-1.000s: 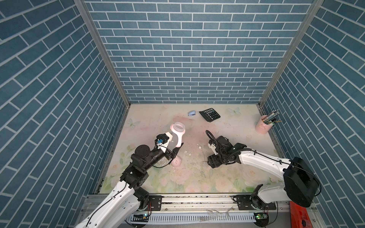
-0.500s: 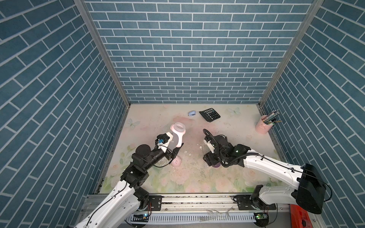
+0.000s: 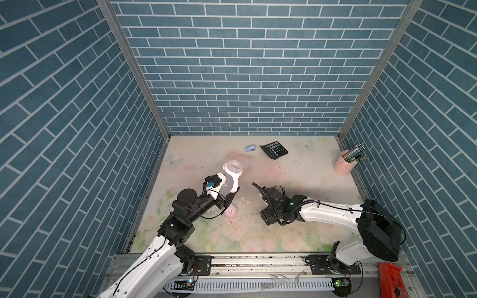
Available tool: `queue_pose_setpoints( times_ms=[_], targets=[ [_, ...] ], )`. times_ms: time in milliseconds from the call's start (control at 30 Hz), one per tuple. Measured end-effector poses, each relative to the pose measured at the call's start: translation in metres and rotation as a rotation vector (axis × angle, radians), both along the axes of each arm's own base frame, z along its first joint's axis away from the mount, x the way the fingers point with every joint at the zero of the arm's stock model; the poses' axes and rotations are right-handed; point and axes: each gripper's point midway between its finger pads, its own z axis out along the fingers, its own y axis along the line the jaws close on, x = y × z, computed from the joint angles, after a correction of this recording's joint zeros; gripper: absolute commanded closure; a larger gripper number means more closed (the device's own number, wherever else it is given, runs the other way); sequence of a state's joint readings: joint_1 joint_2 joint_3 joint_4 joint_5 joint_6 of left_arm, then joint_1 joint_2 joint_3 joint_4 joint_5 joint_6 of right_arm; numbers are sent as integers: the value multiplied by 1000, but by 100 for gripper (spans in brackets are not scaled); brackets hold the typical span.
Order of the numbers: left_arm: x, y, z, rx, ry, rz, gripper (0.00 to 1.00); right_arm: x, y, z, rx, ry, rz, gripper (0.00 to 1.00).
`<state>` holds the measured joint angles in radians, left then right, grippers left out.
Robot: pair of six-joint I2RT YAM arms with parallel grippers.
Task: Assemble the baby bottles
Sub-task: Pick up the straw from the center of the board.
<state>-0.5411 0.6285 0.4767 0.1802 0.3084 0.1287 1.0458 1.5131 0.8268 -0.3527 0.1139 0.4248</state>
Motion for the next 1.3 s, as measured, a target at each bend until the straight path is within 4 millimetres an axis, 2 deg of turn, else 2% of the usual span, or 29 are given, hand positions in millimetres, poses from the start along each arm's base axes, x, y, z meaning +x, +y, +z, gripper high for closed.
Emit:
queue_pose_setpoints(
  times_ms=[267,600,900,1000,1167,1300],
  targets=[
    [0,0,1,-1,-3,0,41,-5,3,-9,-15,-31,-55,28],
    [-3,2,5,-8,-13,0,41,-10,-5,-20,-13,-24,-128,35],
    [-3,2,6,-11,-18,0,41,-9,-5,-22,-2,-23,-159,52],
    [-4,2,7,-11,-19,0,41,-8,-7,-21,-7,-33,-162,54],
    [-3,2,6,-10,-17,0,41,-7,-14,-8,-29,-48,-167,57],
    [-2,-2,1,-3,-4,-16,41,0,-8,31,2,-80,-152,62]
  ],
)
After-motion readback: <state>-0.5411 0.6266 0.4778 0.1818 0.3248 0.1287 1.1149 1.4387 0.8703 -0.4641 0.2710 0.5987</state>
